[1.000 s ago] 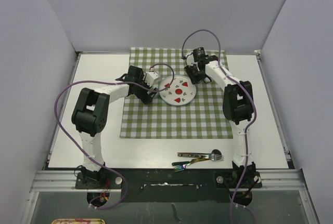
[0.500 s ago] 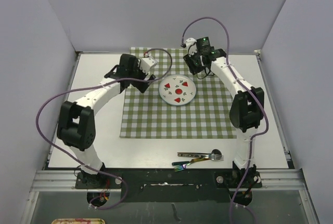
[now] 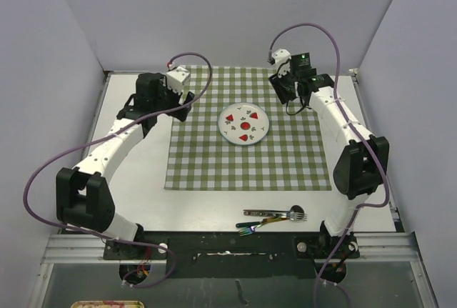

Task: Set the dinner table for one person
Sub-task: Place the plate on the napkin, then adjust the utensils at the center of the board.

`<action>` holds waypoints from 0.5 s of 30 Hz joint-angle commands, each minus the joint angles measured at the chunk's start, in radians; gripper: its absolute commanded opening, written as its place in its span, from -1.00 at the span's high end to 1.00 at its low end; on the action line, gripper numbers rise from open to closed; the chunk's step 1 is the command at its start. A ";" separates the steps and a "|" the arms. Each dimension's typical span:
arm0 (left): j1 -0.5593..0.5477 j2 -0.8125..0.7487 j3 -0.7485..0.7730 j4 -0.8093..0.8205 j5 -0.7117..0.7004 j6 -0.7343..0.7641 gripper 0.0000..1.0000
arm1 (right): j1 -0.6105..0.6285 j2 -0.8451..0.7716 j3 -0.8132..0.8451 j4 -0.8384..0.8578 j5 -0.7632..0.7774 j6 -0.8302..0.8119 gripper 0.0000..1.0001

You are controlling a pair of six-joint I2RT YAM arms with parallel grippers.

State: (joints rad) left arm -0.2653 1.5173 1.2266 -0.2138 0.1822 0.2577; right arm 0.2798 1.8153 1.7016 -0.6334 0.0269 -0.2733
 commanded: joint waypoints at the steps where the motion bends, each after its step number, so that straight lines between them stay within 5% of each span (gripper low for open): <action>1: 0.021 -0.128 -0.005 0.027 -0.070 -0.027 -0.75 | -0.050 -0.056 -0.014 0.088 0.031 0.009 0.04; 15: 0.146 -0.350 -0.186 -0.023 -0.092 0.027 -0.76 | -0.113 0.016 0.041 0.094 -0.023 0.013 0.01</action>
State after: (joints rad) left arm -0.1532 1.2274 1.0718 -0.2428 0.0898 0.2741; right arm 0.1825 1.8309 1.7084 -0.5919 0.0357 -0.2733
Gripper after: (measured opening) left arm 0.879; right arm 0.494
